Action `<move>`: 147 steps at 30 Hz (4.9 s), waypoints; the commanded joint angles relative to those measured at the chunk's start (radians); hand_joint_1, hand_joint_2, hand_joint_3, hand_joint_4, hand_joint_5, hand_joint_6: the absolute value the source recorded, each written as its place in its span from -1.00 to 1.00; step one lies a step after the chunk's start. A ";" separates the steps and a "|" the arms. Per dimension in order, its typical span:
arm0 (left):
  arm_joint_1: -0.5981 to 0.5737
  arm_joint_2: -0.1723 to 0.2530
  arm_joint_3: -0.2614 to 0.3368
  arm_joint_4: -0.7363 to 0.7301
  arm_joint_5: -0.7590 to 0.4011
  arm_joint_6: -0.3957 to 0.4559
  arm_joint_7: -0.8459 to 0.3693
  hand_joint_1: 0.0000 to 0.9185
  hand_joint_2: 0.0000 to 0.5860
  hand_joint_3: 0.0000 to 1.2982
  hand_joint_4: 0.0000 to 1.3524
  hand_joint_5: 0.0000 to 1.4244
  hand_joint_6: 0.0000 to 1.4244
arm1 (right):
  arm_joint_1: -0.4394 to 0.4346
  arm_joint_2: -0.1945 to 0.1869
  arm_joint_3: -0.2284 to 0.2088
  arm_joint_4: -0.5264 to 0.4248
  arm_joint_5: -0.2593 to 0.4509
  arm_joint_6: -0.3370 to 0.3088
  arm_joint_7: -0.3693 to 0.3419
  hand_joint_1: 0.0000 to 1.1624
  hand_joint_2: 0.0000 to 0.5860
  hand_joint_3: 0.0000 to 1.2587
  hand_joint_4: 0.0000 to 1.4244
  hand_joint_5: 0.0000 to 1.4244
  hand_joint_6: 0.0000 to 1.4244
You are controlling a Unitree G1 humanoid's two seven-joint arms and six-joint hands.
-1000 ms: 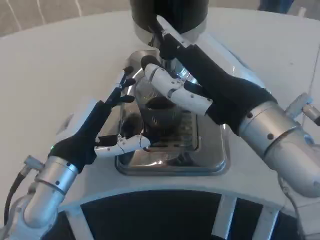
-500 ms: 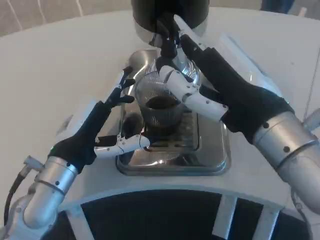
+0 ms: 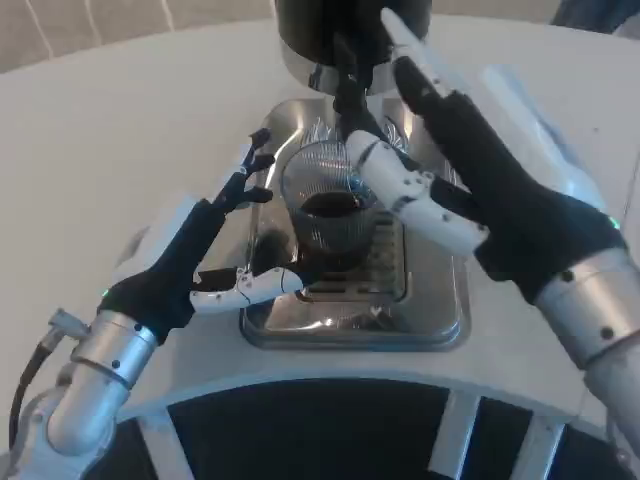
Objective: Grasp the cup under the faucet to collect the drink, then remove the cup.
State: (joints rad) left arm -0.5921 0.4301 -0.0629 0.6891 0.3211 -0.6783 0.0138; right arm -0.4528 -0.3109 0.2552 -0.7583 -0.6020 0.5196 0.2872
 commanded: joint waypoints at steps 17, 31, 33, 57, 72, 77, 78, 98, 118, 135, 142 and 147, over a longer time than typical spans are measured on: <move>0.024 -0.010 -0.007 -0.001 -0.002 -0.017 0.006 -0.15 -0.80 -1.00 -0.97 -0.64 -0.70 | 0.315 -0.093 -0.145 -0.246 -0.232 -0.032 0.208 -0.69 0.70 -1.00 -1.00 -1.00 -1.00; -0.001 -0.017 -0.008 0.043 -0.002 -0.018 0.005 -0.15 -0.80 -1.00 -0.96 -0.63 -0.69 | 0.467 -0.082 -0.163 -0.258 -0.286 -0.058 0.309 -0.67 0.70 -1.00 -1.00 -1.00 -1.00; -0.010 -0.018 -0.008 0.059 -0.001 -0.020 0.009 -0.15 -0.80 -1.00 -0.96 -0.63 -0.69 | 0.488 -0.068 -0.155 -0.254 -0.293 -0.058 0.313 -0.67 0.70 -1.00 -1.00 -1.00 -1.00; -0.175 -0.054 -0.040 0.273 0.012 -0.063 0.040 -0.15 -0.79 -1.00 -0.98 -0.59 -0.63 | 0.617 -0.005 -0.105 -0.230 -0.381 -0.119 0.364 -0.66 0.82 -1.00 -1.00 -1.00 -1.00; -0.238 -0.055 -0.069 0.372 0.018 -0.088 0.017 -0.14 -0.79 -1.00 -0.94 -0.52 -0.57 | 0.643 0.035 -0.107 -0.224 -0.388 -0.141 0.366 -0.65 0.85 -1.00 -1.00 -1.00 -1.00; -0.259 -0.065 -0.081 0.400 0.014 -0.087 0.014 -0.14 -0.79 -1.00 -0.92 -0.51 -0.57 | 0.651 0.043 -0.108 -0.225 -0.392 -0.144 0.366 -0.65 0.85 -1.00 -1.00 -1.00 -1.00; -0.263 -0.069 -0.084 0.406 0.013 -0.086 0.013 -0.14 -0.79 -1.00 -0.92 -0.50 -0.56 | 0.653 0.044 -0.110 -0.225 -0.392 -0.144 0.366 -0.65 0.85 -1.00 -1.00 -1.00 -1.00; -0.306 -0.091 -0.117 0.449 0.032 -0.102 0.009 -0.14 -0.76 -1.00 -0.85 -0.43 -0.45 | 0.631 0.062 -0.118 -0.209 -0.418 -0.139 0.385 -0.58 0.84 -1.00 -1.00 -1.00 -1.00; -0.349 -0.124 -0.167 0.467 0.069 -0.066 0.066 -0.12 -0.75 -0.77 -0.69 -0.30 -0.12 | 0.619 0.091 -0.135 -0.181 -0.425 -0.129 0.390 -0.55 0.80 -1.00 -1.00 -1.00 -1.00; -0.333 -0.113 -0.169 0.455 0.114 -0.044 0.221 -0.13 -0.66 -0.35 -0.30 0.06 0.38 | 0.552 0.146 -0.121 -0.171 -0.503 -0.113 0.453 -0.39 0.79 -1.00 -1.00 -1.00 -1.00; -0.322 -0.121 -0.160 0.452 0.127 -0.047 0.308 -0.02 -0.64 -0.04 0.00 0.30 0.64 | 0.562 0.159 -0.129 -0.177 -0.507 -0.115 0.457 -0.32 0.80 -1.00 -1.00 -1.00 -1.00; -0.321 -0.130 -0.154 0.452 0.123 -0.050 0.341 0.02 -0.64 0.10 0.13 0.42 0.74 | 0.580 0.161 -0.132 -0.186 -0.506 -0.119 0.453 -0.30 0.79 -1.00 -1.00 -1.00 -1.00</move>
State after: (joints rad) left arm -0.9359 0.3071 -0.2216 1.1408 0.4435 -0.7284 0.3260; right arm 0.1093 -0.1578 0.1276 -0.9359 -1.1076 0.4058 0.7360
